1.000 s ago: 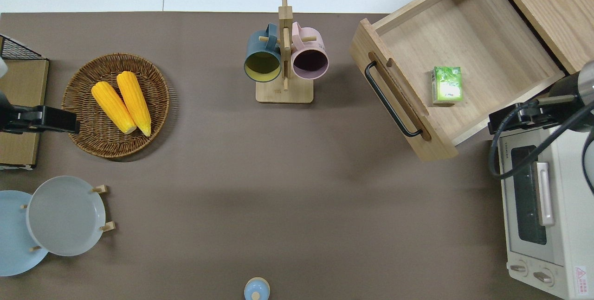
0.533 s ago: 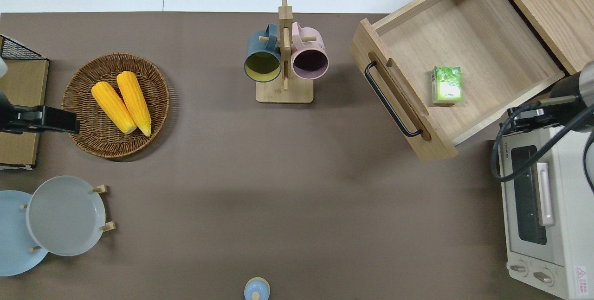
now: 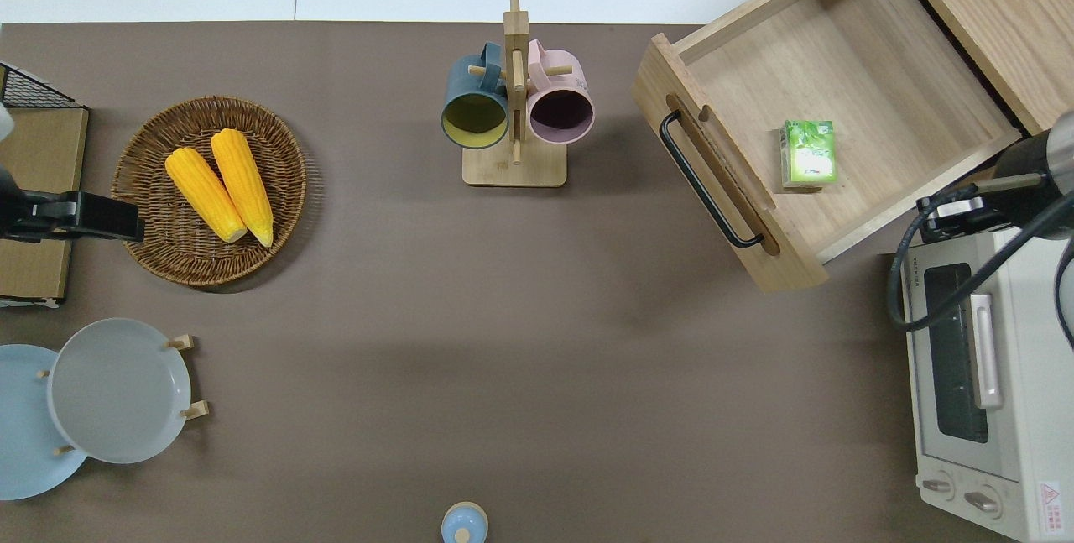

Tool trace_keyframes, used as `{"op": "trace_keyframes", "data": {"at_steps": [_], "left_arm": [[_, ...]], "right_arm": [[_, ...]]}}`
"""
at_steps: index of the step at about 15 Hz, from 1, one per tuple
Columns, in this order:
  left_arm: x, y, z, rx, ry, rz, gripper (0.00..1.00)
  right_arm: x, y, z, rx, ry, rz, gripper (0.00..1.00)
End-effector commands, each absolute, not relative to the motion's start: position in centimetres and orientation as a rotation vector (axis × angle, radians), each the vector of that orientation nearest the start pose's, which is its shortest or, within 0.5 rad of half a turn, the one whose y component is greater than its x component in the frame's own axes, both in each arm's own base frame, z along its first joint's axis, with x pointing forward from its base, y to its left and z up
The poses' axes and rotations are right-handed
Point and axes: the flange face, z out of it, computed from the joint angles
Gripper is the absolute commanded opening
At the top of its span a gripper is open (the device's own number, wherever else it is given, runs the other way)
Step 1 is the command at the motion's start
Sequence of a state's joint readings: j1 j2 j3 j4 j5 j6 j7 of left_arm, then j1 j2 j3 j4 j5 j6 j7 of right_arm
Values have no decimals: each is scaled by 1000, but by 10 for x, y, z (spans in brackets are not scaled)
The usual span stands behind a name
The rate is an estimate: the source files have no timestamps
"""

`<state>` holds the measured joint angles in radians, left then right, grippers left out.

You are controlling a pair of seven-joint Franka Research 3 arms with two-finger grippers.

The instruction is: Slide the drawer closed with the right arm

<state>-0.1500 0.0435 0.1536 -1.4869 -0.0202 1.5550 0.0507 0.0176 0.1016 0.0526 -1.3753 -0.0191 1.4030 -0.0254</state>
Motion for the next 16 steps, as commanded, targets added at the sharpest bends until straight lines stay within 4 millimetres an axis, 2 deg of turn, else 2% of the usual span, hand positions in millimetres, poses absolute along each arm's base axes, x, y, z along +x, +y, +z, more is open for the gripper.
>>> {"op": "trace_keyframes", "data": {"at_steps": [1, 4, 8, 12, 16], "left_arm": [[571, -2, 641, -3137, 88, -52, 998], [571, -2, 641, -3137, 88, -52, 998], [571, -2, 641, -3137, 88, -52, 995], [571, -2, 641, -3137, 88, -52, 995], [571, -2, 641, -3137, 88, -52, 995]], "right_arm": [[560, 59, 657, -3171, -87, 101, 0], [556, 90, 663, -3172, 26, 75, 0], [545, 142, 674, -3160, 193, 36, 0], [538, 190, 668, -3142, 354, 16, 0], [543, 237, 649, -3107, 504, -24, 0]]}}
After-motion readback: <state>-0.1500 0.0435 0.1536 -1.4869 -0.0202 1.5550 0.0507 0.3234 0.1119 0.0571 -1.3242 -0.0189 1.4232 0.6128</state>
